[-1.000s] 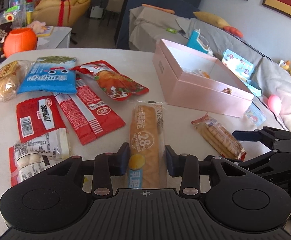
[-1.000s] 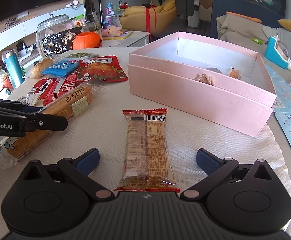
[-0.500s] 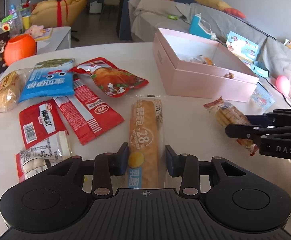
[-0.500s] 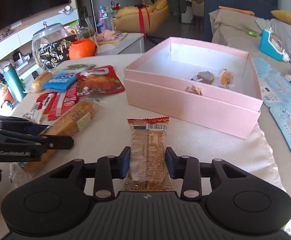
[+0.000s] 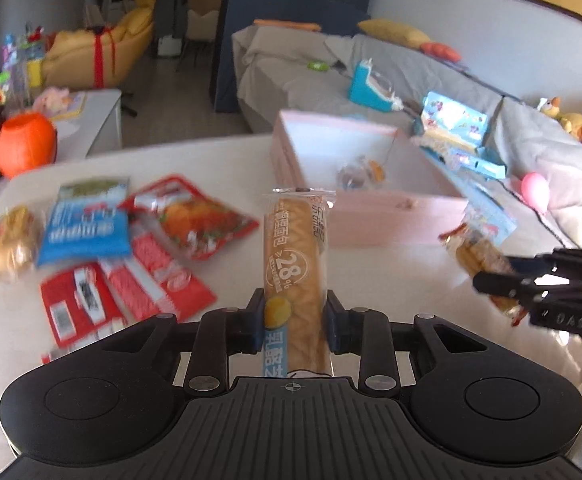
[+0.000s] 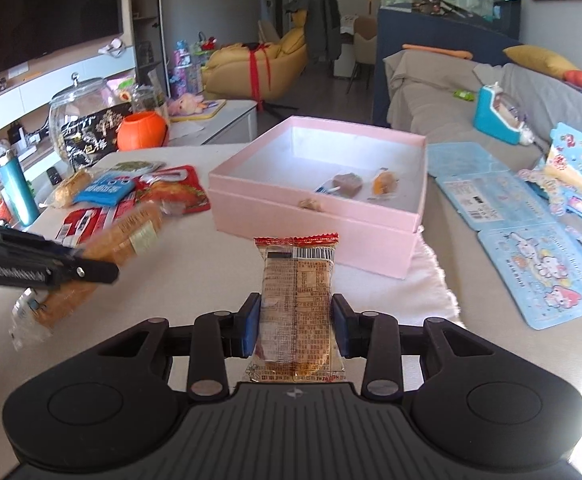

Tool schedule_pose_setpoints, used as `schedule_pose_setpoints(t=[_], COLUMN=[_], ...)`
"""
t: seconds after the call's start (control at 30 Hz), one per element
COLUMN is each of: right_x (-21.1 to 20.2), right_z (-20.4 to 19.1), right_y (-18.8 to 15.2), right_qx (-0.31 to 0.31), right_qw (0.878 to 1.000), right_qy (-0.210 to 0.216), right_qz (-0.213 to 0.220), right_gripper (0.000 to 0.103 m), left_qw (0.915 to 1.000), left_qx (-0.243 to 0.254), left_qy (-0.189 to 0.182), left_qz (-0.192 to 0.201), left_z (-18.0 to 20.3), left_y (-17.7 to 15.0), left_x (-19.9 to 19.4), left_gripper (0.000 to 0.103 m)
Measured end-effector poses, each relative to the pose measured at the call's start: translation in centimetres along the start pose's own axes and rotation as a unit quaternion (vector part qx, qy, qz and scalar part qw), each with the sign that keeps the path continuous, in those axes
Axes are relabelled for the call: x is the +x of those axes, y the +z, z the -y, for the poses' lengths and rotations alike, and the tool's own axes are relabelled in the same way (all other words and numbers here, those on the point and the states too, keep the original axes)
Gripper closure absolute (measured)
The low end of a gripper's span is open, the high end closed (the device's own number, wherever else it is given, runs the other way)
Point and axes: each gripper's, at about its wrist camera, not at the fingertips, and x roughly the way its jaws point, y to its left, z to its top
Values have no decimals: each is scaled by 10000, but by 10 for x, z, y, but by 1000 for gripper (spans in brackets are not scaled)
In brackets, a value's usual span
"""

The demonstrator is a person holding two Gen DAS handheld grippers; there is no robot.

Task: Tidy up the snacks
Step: 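Lower the bread stick and wafer bar into the pink box and release both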

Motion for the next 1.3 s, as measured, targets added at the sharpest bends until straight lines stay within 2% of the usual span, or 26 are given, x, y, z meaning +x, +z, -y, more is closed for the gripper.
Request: schedule_pose_setpoints(t=[0.13, 0.23, 0.3, 0.37, 0.4, 0.47, 0.57, 0.7, 0.8, 0.9, 0.93, 0.97, 1.0, 1.03, 1.1, 1.13, 1.3], right_x=[-6, -5, -2, 0, 2, 4, 4, 7, 6, 14, 22, 33, 44, 56, 71, 74, 81], right_z=[5, 8, 8, 8, 9, 8, 10, 13, 26, 47, 55, 61, 65, 67, 63, 57, 23], right_y=[8, 15, 19, 23, 24, 27, 30, 39, 67, 112, 132, 147, 160, 169, 172, 165, 115], right_qx=[15, 72, 88, 77, 70, 53, -48, -110, 175, 553, 704, 773, 779, 781, 673, 622, 560], right_qw=[9999, 9997, 9997, 9997, 9997, 9997, 9996, 9994, 9988, 9970, 9963, 9961, 9965, 9966, 9961, 9964, 9978], right_qy=[-7, 16, 5, -27, -46, -101, -176, -250, -132, -57, -23, 44, 51, -128, -556, -563, 247], right_qz=[172, 241, 244, 236, 229, 205, 198, 217, 427, 534, 494, 417, 305, 239, 152, 104, -248], right_gripper=[67, 67, 67, 67, 67, 67, 67, 67, 67, 66, 62, 47, 39, 37, 37, 37, 37], left_qw=[9956, 9912, 9915, 9944, 9955, 9956, 9952, 9976, 9983, 9988, 9990, 9991, 9991, 9988, 9981, 9977, 9915], left_qx=[540, 786, 773, 564, 425, 274, 284, 304, 201, -63, -131, -198, -268, -361, -493, -540, -819], left_qy=[161, 133, 61, -171, -269, -275, -236, -196, -230, -247, -203, -136, -64, 20, 190, 294, 996], left_qz=[750, 1059, 1042, 883, 801, 857, 908, 590, 494, 411, 376, 344, 327, 324, 303, 281, 188], left_z=[30, 49, 54, 54, 51, 46, 41, 32, 20, 1, -5, -11, -18, -27, -44, -51, -82], left_y=[64, 110, 137, 157, 164, 166, 158, 137, 116, 96, 89, 81, 73, 63, 43, 31, -19], left_x=[-21, -11, 8, 38, 53, 70, 78, 78, 65, 53, 50, 46, 41, 34, 23, 18, -7], left_gripper=[70, 70, 69, 67, 65, 67, 67, 67, 67, 67, 67, 67, 67, 67, 67, 67, 67])
